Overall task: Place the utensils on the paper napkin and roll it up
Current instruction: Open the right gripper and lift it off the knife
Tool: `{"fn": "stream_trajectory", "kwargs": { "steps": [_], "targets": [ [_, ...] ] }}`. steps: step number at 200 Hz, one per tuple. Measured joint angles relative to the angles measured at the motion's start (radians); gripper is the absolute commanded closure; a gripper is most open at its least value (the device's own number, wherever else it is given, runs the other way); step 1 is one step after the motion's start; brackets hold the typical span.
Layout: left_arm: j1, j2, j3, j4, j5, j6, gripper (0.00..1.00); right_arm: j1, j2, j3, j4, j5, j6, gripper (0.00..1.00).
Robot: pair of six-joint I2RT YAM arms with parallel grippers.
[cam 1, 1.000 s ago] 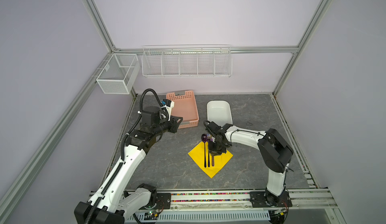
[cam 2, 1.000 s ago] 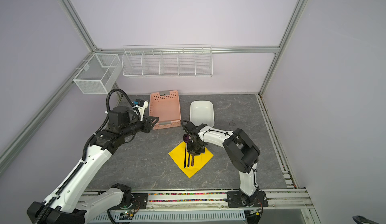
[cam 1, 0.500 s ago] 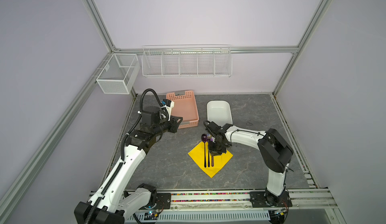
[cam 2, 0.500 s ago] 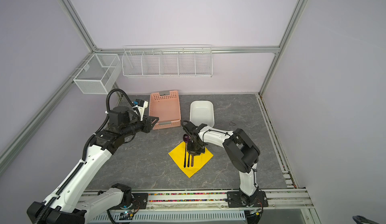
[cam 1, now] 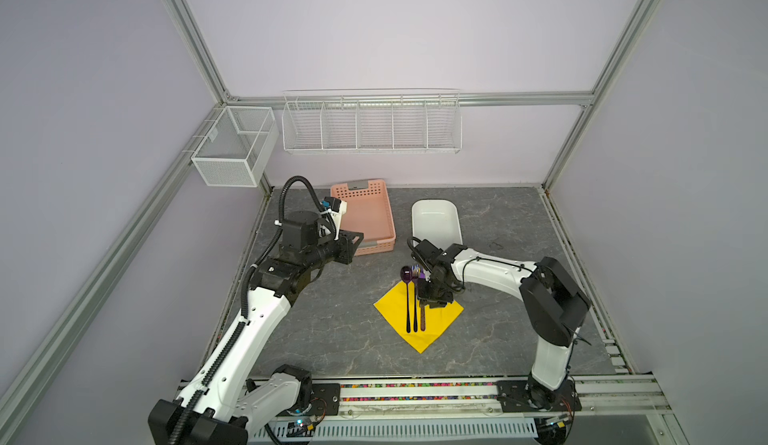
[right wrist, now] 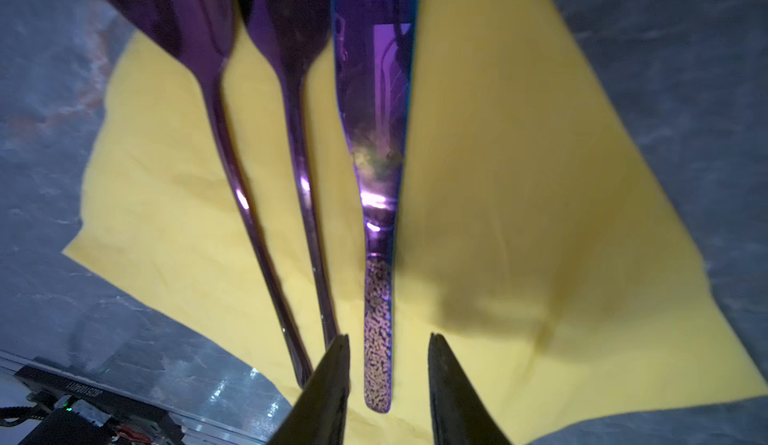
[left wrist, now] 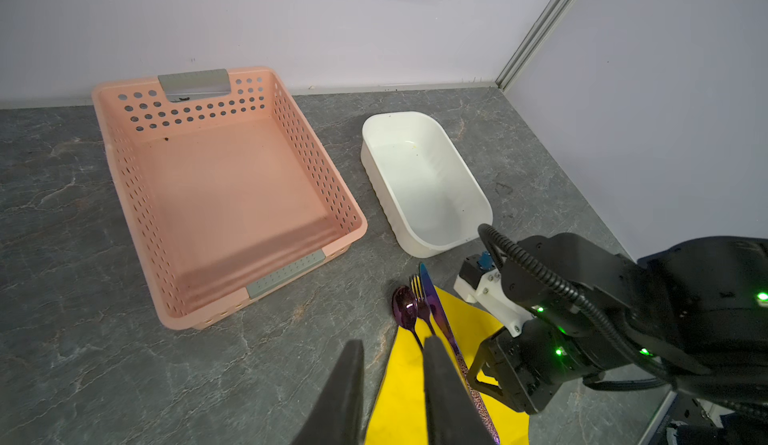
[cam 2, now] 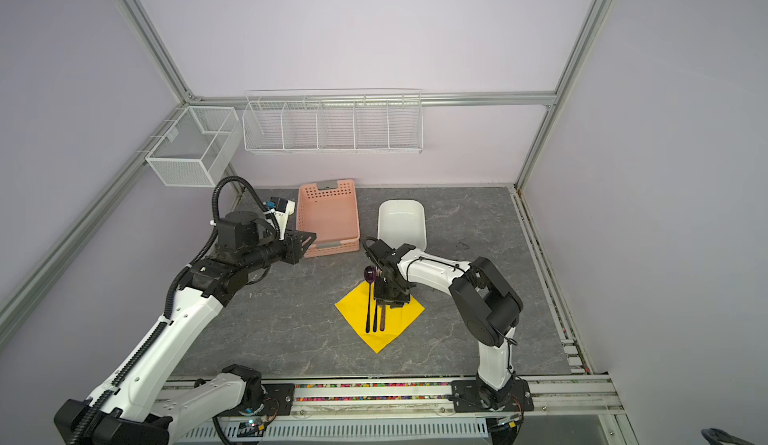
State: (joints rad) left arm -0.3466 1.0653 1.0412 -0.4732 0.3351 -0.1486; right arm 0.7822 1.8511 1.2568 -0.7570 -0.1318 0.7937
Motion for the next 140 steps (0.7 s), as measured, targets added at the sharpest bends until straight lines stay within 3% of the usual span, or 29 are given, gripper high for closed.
{"fn": "stream_trajectory", "kwargs": {
  "steps": [54,75,140],
  "targets": [
    [0.000,0.022,-0.014,0.015,0.015,-0.008,0.74,-0.013,-0.209,-0.040,0.027,0.053,-0.114,0.63],
    [0.000,0.051,-0.020,0.039,0.045,-0.024,0.75,-0.014,-0.275,-0.079,0.062,0.055,-0.184,0.69],
    [-0.007,0.144,-0.054,0.137,0.126,-0.114,0.75,0.025,-0.438,-0.241,0.177,-0.048,-0.490,0.65]
  ]
}}
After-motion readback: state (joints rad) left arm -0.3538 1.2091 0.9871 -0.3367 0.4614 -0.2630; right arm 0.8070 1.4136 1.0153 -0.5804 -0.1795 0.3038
